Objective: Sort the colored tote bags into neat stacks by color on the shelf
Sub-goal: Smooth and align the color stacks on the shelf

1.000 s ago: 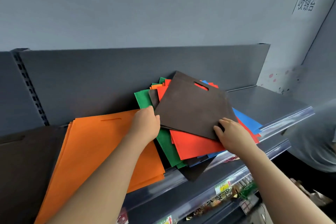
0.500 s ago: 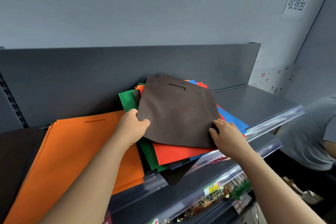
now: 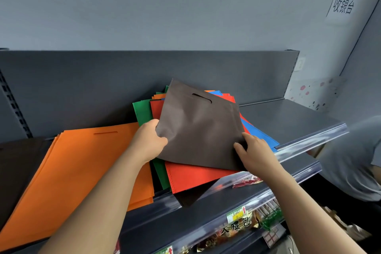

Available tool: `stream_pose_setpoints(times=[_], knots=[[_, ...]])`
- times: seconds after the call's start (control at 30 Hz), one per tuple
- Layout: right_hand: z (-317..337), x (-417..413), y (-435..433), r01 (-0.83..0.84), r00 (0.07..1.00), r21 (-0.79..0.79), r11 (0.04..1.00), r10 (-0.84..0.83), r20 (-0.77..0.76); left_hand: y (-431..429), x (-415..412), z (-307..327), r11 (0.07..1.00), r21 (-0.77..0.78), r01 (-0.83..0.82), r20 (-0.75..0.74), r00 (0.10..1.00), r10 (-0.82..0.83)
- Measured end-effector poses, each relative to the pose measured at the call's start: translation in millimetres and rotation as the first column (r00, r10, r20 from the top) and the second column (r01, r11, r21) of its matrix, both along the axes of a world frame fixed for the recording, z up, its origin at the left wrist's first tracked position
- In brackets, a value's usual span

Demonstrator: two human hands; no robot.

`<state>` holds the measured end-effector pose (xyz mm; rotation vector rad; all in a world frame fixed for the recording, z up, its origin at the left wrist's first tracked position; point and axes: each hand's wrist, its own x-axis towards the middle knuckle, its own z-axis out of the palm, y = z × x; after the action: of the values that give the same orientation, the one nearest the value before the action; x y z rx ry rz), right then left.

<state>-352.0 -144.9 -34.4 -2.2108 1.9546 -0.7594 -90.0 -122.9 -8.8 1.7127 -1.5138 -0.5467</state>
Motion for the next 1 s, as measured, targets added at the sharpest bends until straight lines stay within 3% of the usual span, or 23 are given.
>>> stream_pose_setpoints(times=[0.23, 0.37, 0.6, 1.0], knots=[[11, 4, -5, 0.029, 0.998, 0.04, 0.999, -0.031, 0.059, 14, -2, 6, 0.974, -0.214, -0.067, -0.275, 0.962, 0.006], [21, 23, -7, -0.057, 0.945, 0.029, 0.998, 0.044, 0.324, 30, 9, 10, 0.944, -0.296, -0.144, -0.331, 0.943, 0.04], [34, 77, 0, -0.126, 0.87, -0.149, 0.981, 0.182, 0.459, 65, 52, 7, 0.917, -0.309, -0.254, -0.269, 0.948, 0.172], [14, 216, 41, -0.328, 0.852, -0.255, 0.91, 0.401, 0.337, 152, 167, -12, 0.826, -0.258, -0.501, -0.147, 0.866, 0.479]])
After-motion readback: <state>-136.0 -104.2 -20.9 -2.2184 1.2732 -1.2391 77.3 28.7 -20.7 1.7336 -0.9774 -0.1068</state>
